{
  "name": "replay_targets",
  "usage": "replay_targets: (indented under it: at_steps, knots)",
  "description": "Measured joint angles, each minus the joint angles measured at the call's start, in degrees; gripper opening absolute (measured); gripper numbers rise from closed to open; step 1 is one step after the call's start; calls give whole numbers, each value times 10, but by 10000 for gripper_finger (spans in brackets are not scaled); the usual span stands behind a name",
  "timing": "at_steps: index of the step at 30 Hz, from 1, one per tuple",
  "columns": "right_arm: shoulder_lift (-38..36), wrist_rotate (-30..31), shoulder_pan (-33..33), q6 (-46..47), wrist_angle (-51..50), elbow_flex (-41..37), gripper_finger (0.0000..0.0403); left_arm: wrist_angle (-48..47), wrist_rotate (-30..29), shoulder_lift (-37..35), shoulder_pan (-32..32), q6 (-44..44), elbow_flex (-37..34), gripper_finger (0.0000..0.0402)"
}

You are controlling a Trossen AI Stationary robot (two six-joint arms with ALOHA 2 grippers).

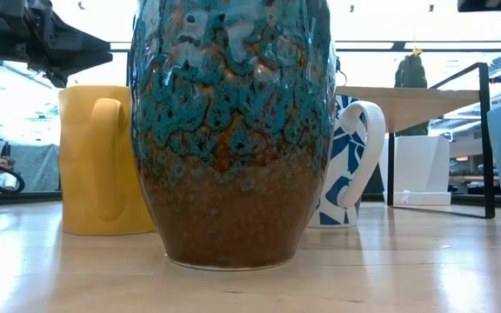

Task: Place coffee mugs
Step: Put the blue cup on the shelf

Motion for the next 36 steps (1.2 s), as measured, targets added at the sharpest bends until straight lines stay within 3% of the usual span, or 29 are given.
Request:
replay_targets:
  at_steps: [7, 12, 19, 36]
  knots:
    - [41, -49, -17, 75, -15, 0, 145, 6, -4, 0, 0, 10, 0, 141]
    - [67, -75, -29, 105, -44, 0, 179, 7, -4, 0, 0, 11, 0, 141]
    - [70, -89, -31, 137, -31, 0, 175, 7, -4, 0, 0, 11, 0, 141]
    - [60, -62, -42, 108, -92, 1, 159, 8, -4, 0, 0, 12, 0, 141]
